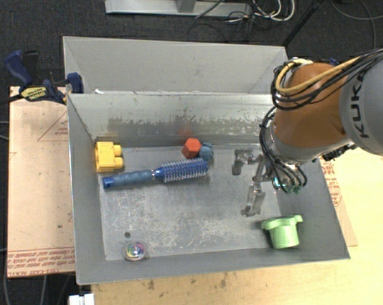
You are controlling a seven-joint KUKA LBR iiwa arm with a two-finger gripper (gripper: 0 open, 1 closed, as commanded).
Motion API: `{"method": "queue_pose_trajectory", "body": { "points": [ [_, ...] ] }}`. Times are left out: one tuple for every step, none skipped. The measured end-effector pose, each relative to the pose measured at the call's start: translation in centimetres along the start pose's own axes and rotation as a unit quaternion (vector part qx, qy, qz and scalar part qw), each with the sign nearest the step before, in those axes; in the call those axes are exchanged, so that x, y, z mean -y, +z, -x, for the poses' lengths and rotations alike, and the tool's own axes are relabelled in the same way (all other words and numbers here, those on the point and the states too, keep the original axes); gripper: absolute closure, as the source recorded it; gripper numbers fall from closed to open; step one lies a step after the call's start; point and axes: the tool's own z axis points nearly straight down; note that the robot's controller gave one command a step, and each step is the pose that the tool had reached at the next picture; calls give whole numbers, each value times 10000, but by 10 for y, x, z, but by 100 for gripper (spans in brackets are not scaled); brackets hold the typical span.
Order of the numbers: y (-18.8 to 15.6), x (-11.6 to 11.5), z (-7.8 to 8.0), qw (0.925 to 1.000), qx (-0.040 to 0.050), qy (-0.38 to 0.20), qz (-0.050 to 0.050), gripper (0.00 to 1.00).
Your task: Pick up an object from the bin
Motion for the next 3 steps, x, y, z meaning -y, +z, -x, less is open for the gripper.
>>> {"method": "queue_pose_trajectory", "body": {
  "points": [
    [27, 78, -56, 9922, 8, -1246, -12, 0],
    [54, 73, -27, 9865, 38, -1636, -6, 0],
    [92, 118, -55, 9714, 75, -2372, -24, 0]
  ]
}}
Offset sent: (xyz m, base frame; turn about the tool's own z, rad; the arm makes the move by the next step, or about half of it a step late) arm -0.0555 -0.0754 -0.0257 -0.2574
